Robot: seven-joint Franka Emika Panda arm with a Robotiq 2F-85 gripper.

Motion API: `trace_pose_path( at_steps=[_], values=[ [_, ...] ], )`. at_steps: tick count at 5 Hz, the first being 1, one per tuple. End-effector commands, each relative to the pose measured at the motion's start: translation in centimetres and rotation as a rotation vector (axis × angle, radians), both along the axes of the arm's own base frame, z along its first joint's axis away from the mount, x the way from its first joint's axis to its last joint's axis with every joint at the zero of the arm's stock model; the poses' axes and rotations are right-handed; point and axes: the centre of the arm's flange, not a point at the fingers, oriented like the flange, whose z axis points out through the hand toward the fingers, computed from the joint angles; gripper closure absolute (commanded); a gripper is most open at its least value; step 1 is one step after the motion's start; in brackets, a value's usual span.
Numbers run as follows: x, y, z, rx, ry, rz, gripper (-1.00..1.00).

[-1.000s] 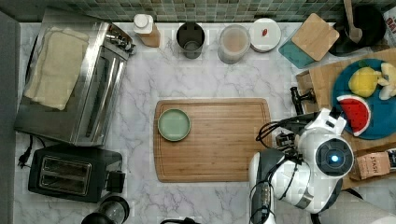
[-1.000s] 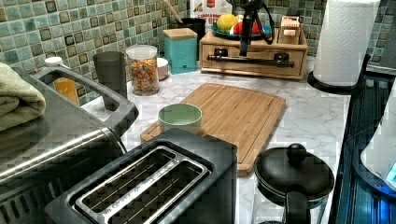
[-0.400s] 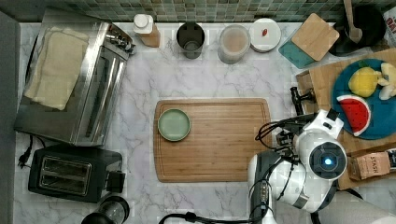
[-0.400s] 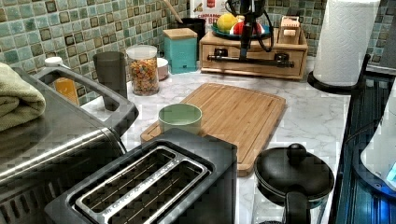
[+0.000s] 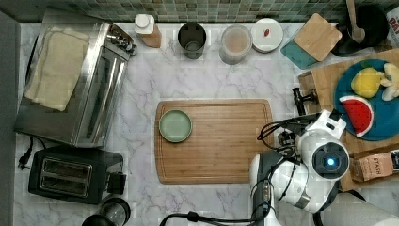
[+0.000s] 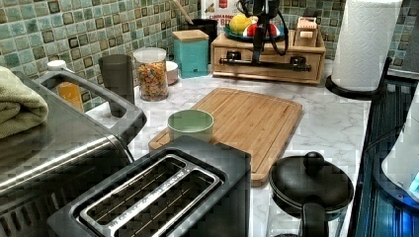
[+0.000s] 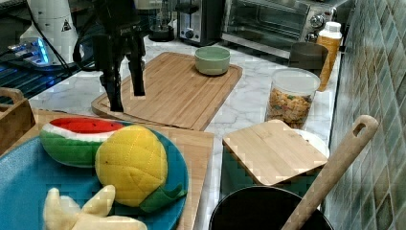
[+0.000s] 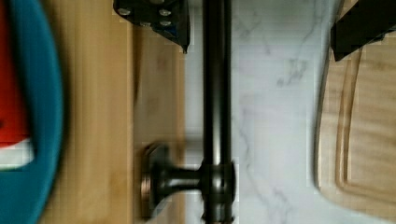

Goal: Open the drawer.

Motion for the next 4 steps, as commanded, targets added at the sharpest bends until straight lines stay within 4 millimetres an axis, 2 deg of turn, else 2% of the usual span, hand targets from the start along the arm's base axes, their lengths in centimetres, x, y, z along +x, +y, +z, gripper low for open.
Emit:
trace_pose_path(
  at_steps=[1, 2, 4],
  values=[
    [-0.3, -4.9, -2.4, -0.057, -0.046, -0.078, -1.00],
    [0.3, -5.6, -3.6, -0.038, -0.053, -0.051, -1.00],
    [0.6, -4.0, -4.6, 0.032, 0.042, -0.086, -1.00]
  ],
)
